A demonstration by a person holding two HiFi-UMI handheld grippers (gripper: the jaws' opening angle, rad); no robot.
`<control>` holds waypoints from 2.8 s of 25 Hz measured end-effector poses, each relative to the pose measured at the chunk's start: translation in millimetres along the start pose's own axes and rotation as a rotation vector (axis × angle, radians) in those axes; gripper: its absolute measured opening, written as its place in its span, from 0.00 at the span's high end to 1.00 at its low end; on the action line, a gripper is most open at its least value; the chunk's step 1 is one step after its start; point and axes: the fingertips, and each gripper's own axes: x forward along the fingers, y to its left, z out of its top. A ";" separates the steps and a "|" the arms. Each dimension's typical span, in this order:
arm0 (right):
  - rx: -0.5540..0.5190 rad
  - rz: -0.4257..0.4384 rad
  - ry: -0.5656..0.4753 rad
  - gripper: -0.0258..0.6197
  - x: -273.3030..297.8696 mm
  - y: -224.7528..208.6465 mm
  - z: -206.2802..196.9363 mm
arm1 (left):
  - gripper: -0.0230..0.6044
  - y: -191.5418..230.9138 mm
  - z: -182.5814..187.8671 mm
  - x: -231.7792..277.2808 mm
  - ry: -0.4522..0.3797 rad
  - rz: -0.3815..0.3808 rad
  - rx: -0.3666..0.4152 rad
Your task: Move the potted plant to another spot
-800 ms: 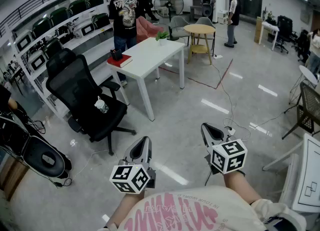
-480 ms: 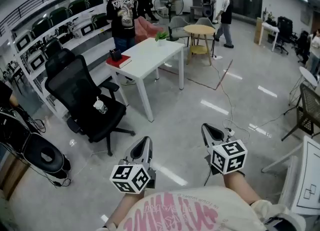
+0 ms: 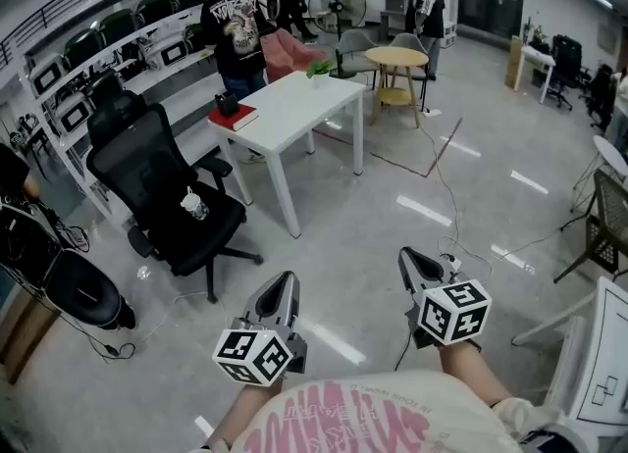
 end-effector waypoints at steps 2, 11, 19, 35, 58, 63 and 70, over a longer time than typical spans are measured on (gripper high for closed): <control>0.012 0.008 0.010 0.94 -1.8 -7.7 -11.2 | 0.92 -0.3 -11.6 0.0 -0.005 0.003 -0.014; 0.043 -0.021 0.069 0.94 11.9 -39.0 -32.2 | 0.92 4.8 -39.2 24.5 0.050 -0.045 -0.066; 0.036 -0.031 0.101 0.94 71.7 -66.5 -37.2 | 0.92 53.2 -45.6 81.3 0.073 -0.012 -0.089; 0.014 -0.032 0.034 0.94 298.9 -141.2 64.5 | 0.92 163.2 50.0 298.3 -0.003 -0.145 -0.005; 0.000 -0.028 0.118 0.94 475.3 -183.7 68.2 | 0.92 288.0 68.9 413.7 -0.021 -0.143 -0.147; -0.044 -0.024 0.143 0.94 502.6 -196.4 64.4 | 0.92 304.2 57.2 439.6 0.017 -0.099 -0.143; 0.040 -0.003 0.140 0.94 562.7 -245.1 81.0 | 0.92 324.1 59.2 509.4 0.054 -0.071 -0.144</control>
